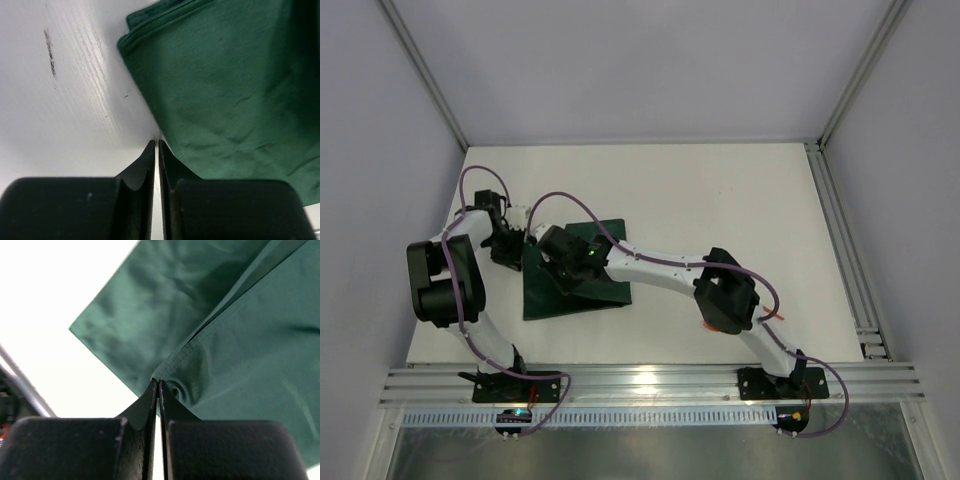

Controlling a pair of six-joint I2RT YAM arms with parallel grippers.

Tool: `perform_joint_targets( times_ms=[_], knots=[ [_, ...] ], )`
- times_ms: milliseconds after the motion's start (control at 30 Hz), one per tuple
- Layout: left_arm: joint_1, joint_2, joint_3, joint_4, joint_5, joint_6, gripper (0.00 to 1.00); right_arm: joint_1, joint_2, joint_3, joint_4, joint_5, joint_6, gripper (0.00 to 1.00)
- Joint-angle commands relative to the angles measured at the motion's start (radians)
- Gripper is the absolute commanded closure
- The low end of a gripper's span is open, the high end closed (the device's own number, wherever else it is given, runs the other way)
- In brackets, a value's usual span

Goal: Fold the napkin into a case and place the utensils inside
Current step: Fold the rectangle-folded napkin at the center of the board.

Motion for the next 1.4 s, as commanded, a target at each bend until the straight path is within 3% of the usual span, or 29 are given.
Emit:
perform_joint_targets(
  times_ms=[0, 167, 700, 1267, 1367],
  knots=[
    [-0.002, 0.062, -0.012, 0.006, 0.076, 0.001, 0.95, 0.017, 0.021, 0.058, 0.115, -0.094, -0.017, 0.96],
    [-0.002, 0.071, -0.006, -0.003, 0.090, 0.001, 0.99, 0.027, 0.063, 0.067, 0.219, -0.194, -0.003, 0.96],
    [-0.002, 0.077, -0.004, -0.005, 0.095, 0.012, 1.00, 0.034, 0.055, 0.066, 0.365, -0.262, 0.014, 0.96],
    [-0.001, 0.074, -0.003, -0.011, 0.084, 0.024, 1.00, 0.031, 0.179, 0.077, 0.397, -0.309, 0.058, 0.96],
    [-0.001, 0.065, 0.000, -0.014, 0.063, 0.026, 0.96, 0.031, 0.196, 0.077, 0.391, -0.306, 0.064, 0.96]
  ],
)
